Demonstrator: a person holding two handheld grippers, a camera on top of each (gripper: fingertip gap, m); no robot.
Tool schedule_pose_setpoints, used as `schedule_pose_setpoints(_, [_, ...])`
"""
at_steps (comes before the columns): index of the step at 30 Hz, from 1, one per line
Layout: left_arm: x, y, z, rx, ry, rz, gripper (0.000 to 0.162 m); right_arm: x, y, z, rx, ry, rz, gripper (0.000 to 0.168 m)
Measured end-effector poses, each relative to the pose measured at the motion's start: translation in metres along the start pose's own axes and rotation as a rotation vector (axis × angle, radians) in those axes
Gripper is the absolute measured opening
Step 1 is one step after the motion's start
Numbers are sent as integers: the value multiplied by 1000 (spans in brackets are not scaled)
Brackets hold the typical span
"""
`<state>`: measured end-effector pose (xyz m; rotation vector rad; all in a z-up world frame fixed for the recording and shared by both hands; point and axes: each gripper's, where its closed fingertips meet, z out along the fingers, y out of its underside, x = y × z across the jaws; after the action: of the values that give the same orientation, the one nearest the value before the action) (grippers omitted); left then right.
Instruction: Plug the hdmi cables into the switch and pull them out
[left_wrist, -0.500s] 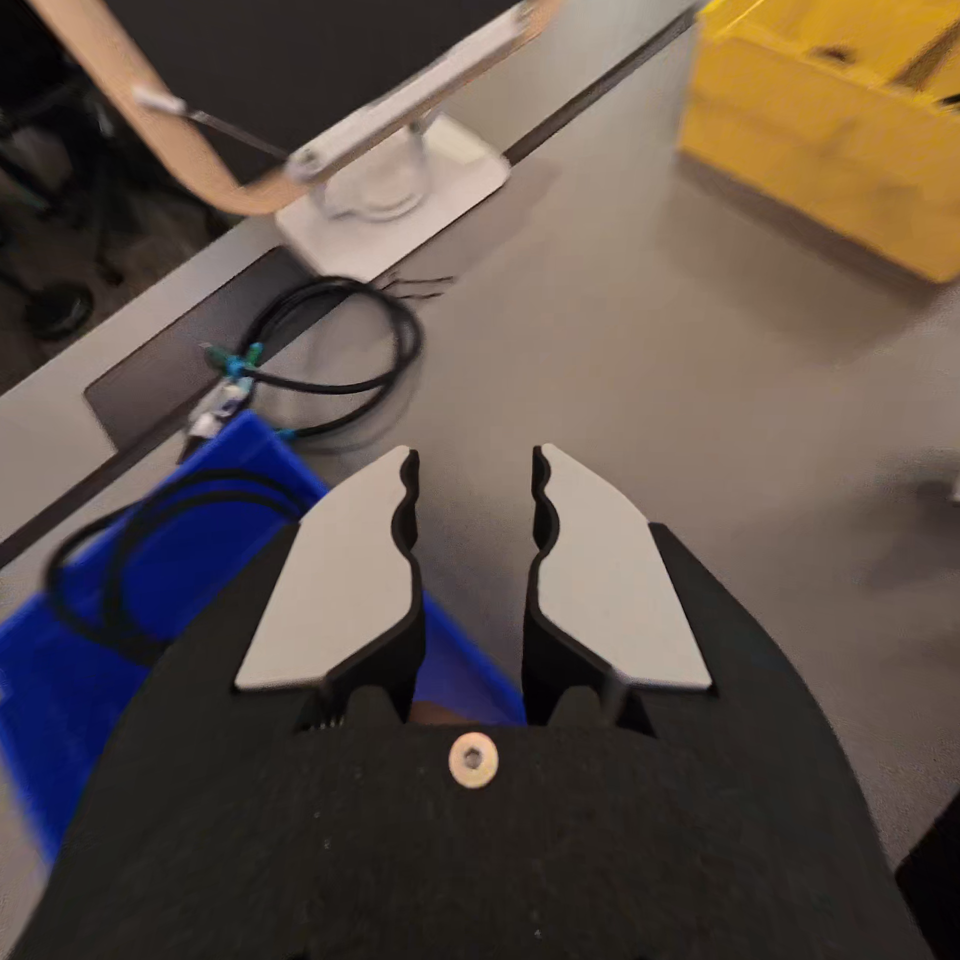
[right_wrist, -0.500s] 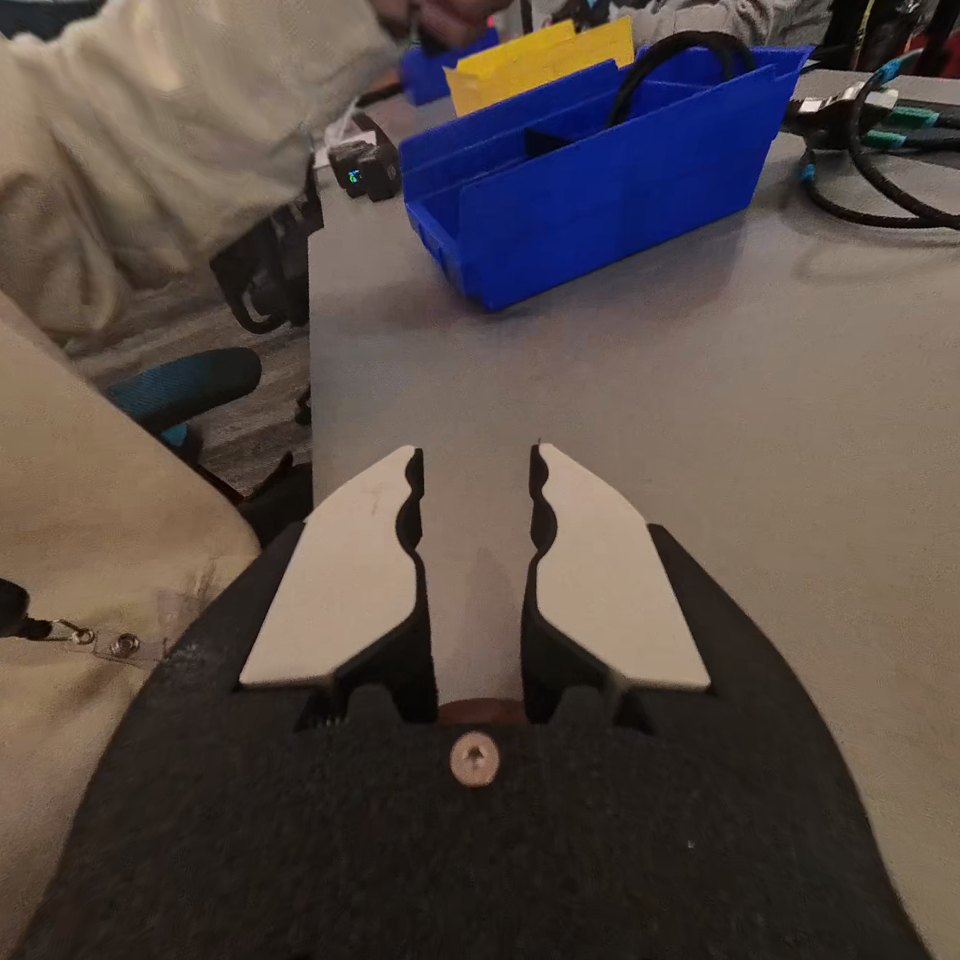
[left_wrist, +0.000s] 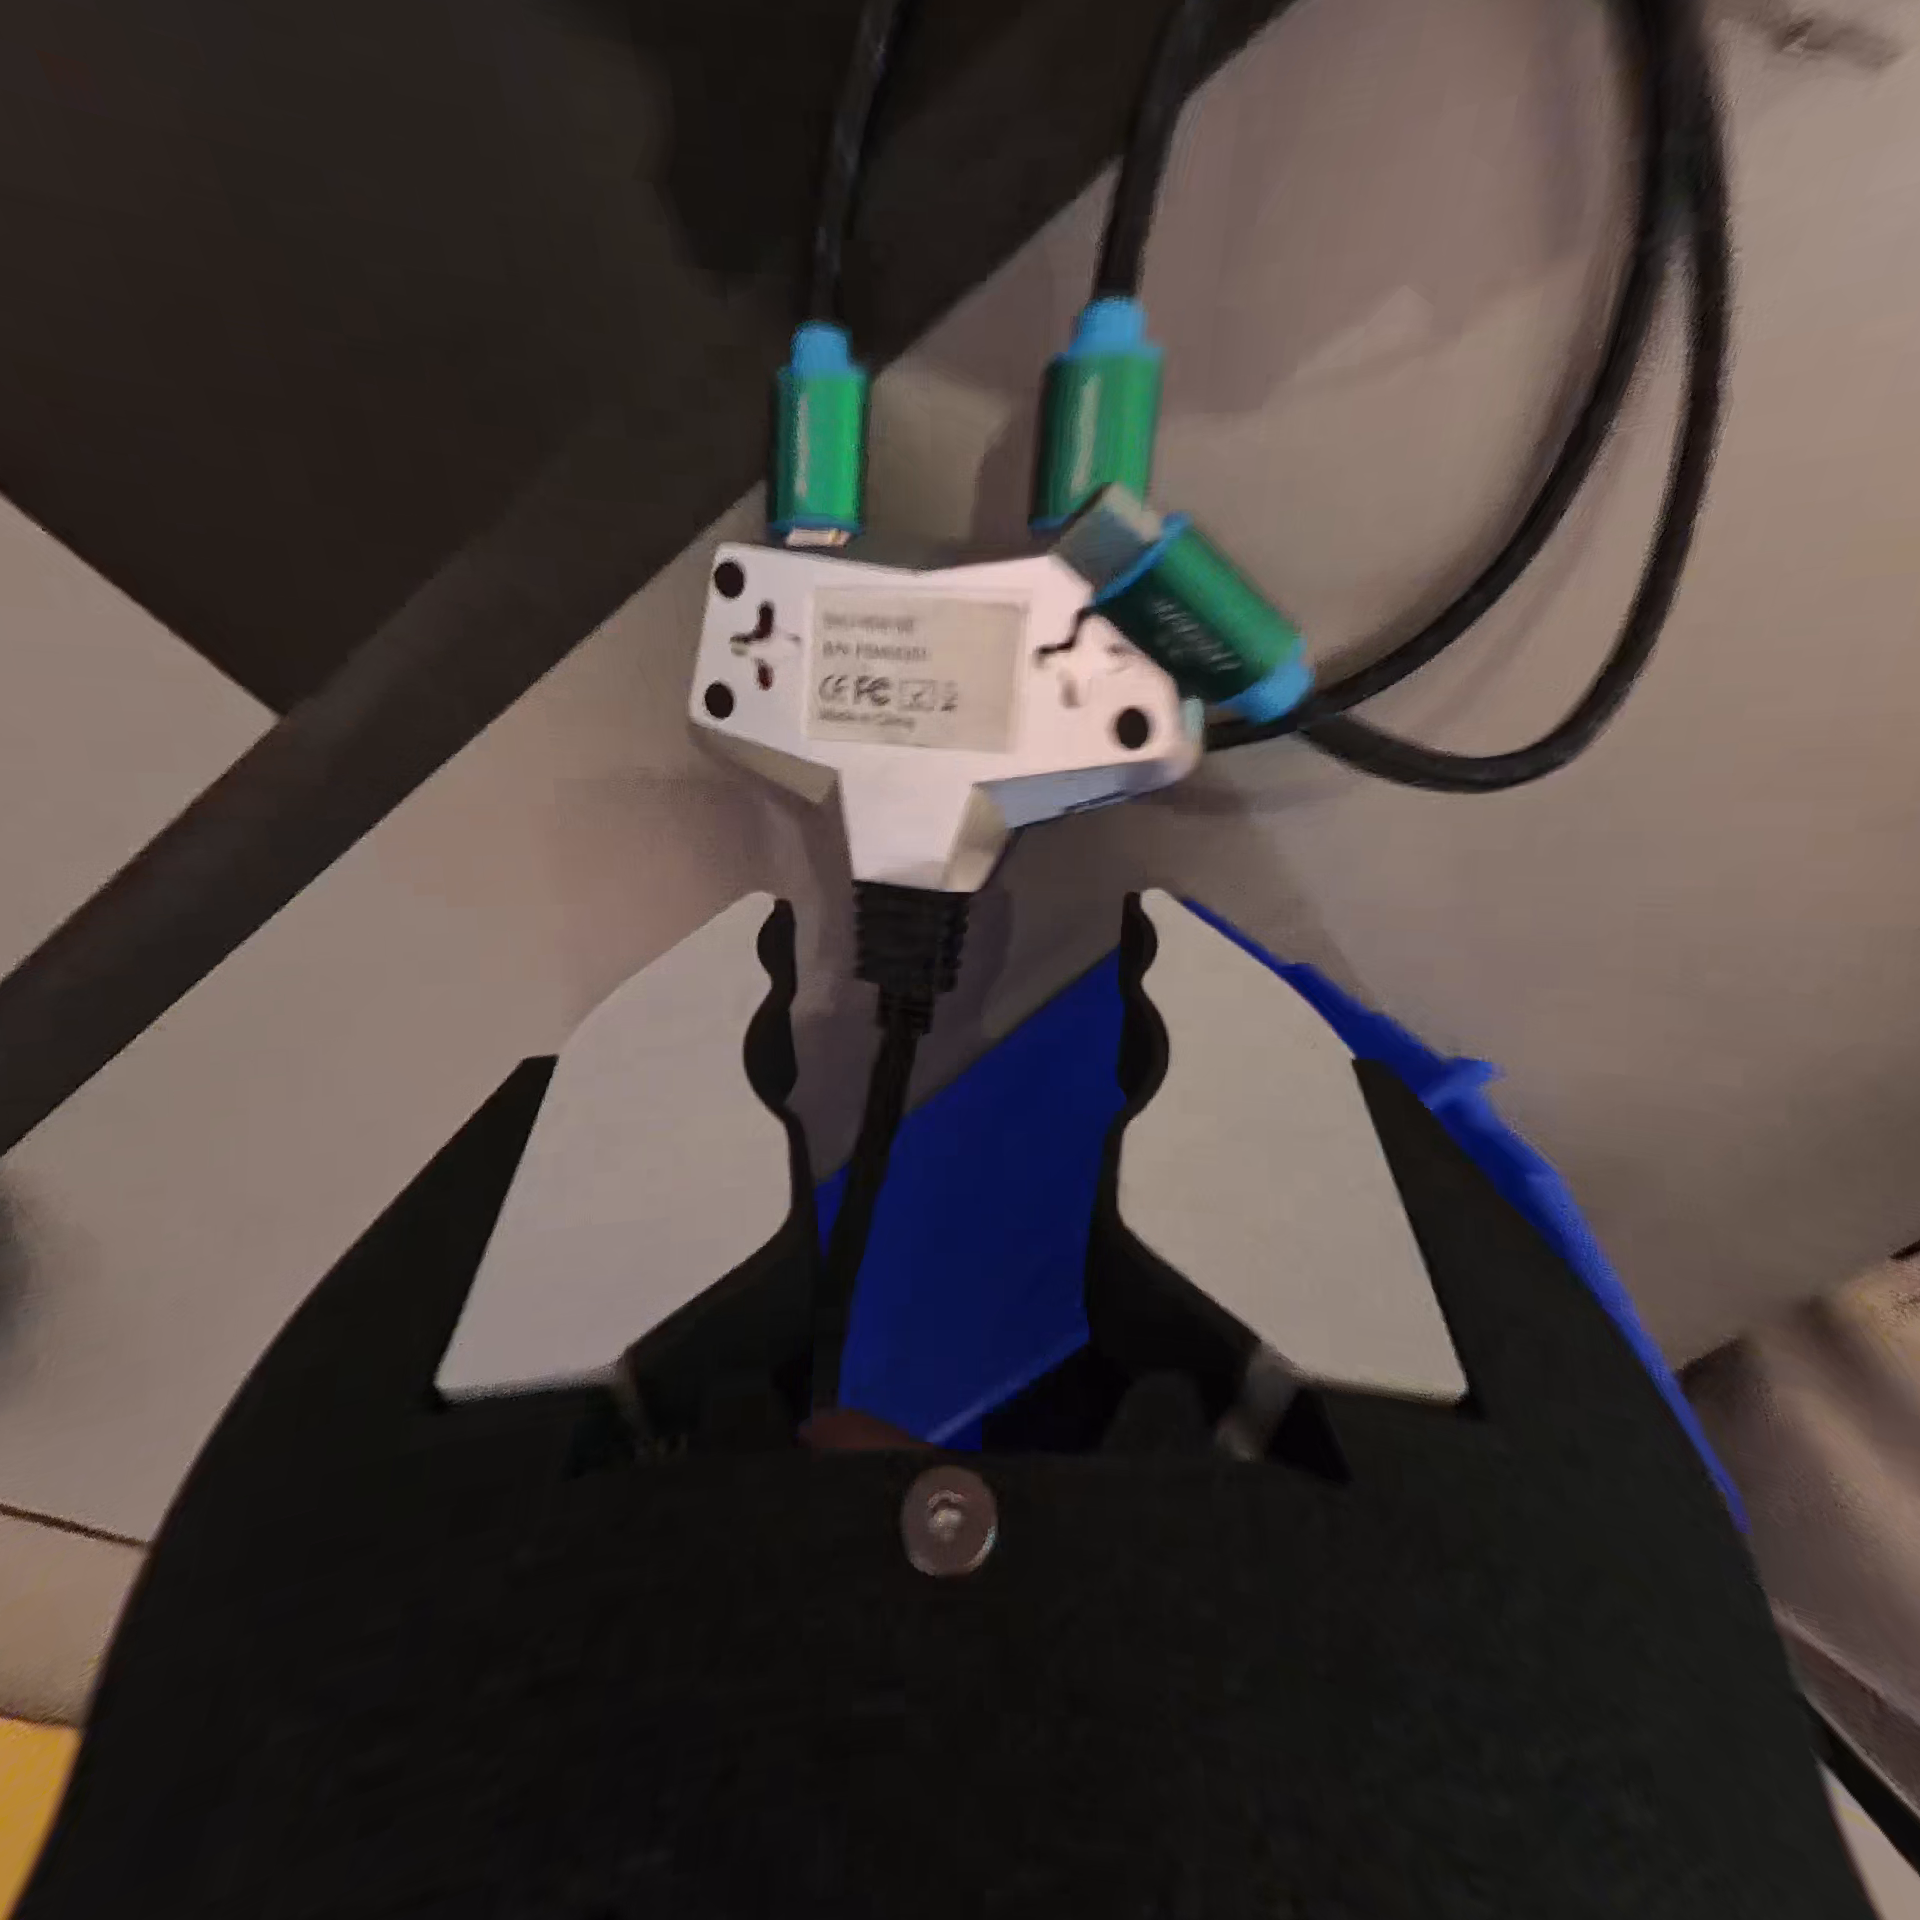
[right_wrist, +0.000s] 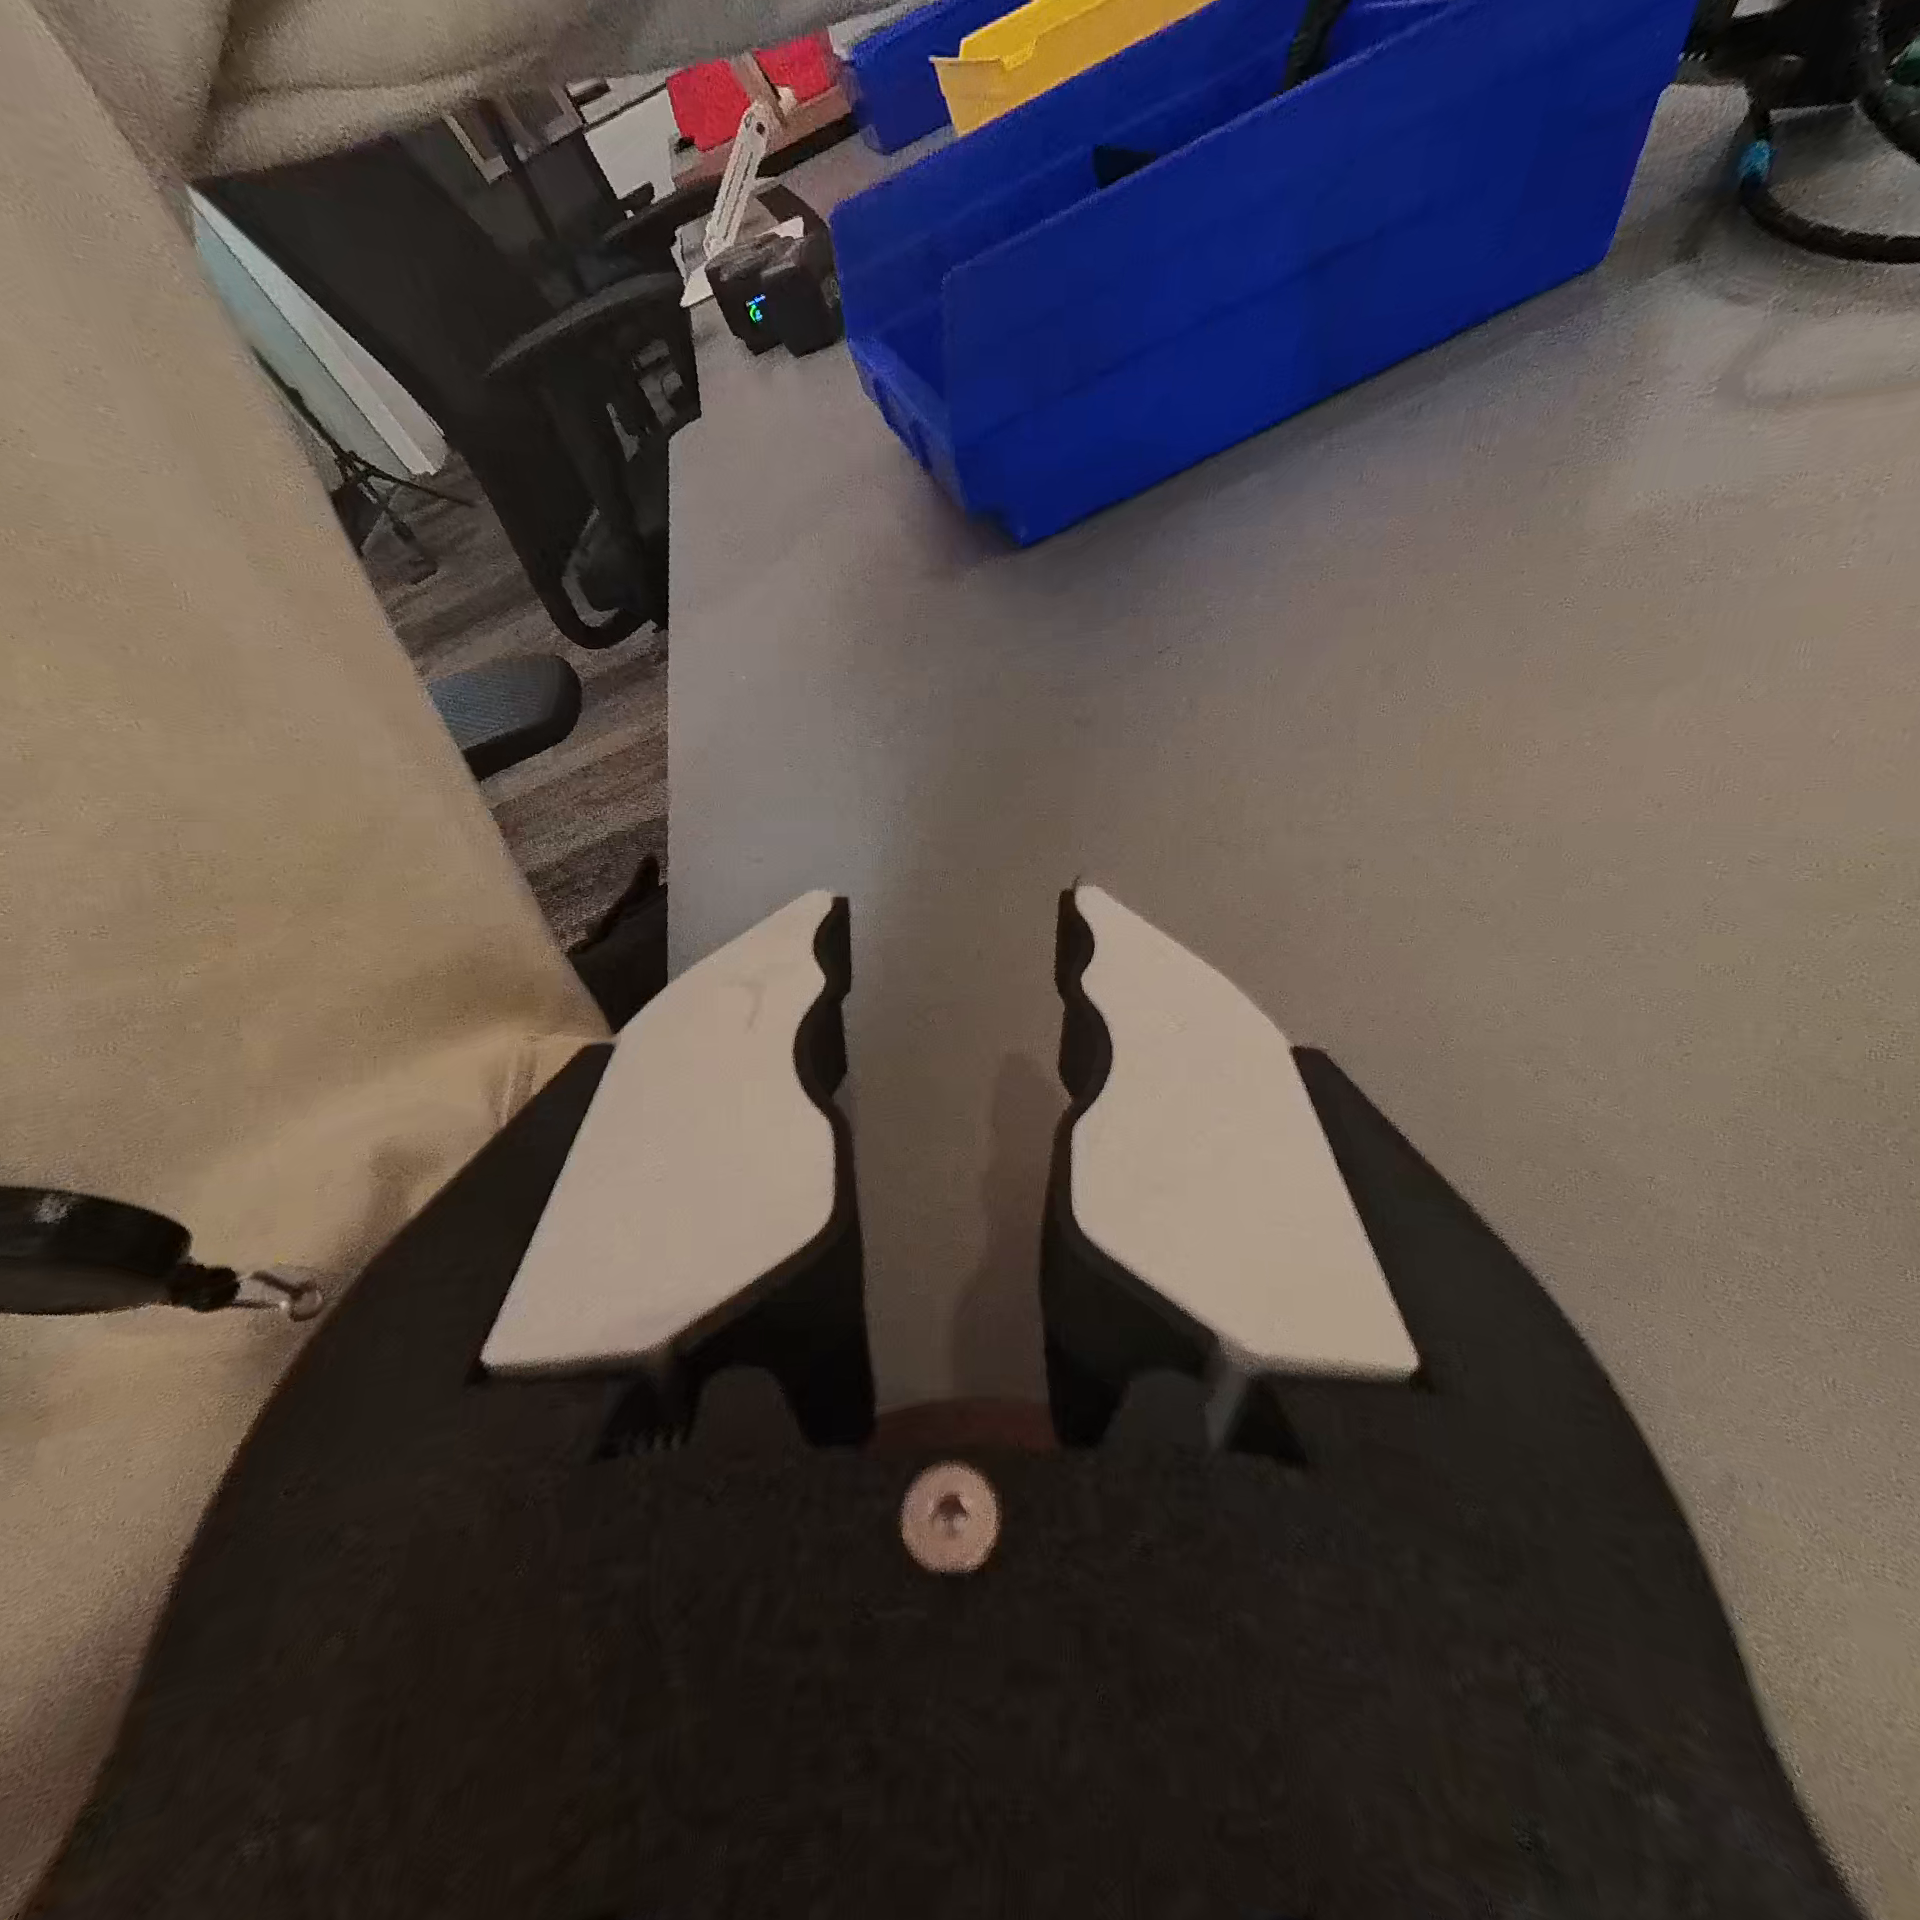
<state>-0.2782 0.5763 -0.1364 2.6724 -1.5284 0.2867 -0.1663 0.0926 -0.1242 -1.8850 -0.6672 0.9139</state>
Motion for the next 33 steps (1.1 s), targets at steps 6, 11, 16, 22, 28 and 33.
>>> schedule_pose_setpoints(6, [-7, 7, 31, -105, 97, 32, 53, 3, 6, 3, -31, -10, 12, 37])
schedule_pose_setpoints(11, [-7, 2, 29, -68, 110, 101, 39, 4, 3, 3, -13, -22, 31, 36])
schedule_pose_setpoints(16, [-4, 5, -25, 28, 9, 218, 38, 5, 1, 0, 1, -15, 33, 36])
schedule_pose_setpoints(22, [-3, 38, -125, 161, -251, 314, 37, -3, -1, -1, 1, -7, 9, 36])
schedule_pose_setpoints(28, [22, 78, -244, 497, -529, 327, 36, -11, -1, -2, -6, 2, -26, 35])
schedule_pose_setpoints(33, [96, 99, -313, 836, -850, 358, 36, -19, -29, -13, 82, -11, -55, 37])
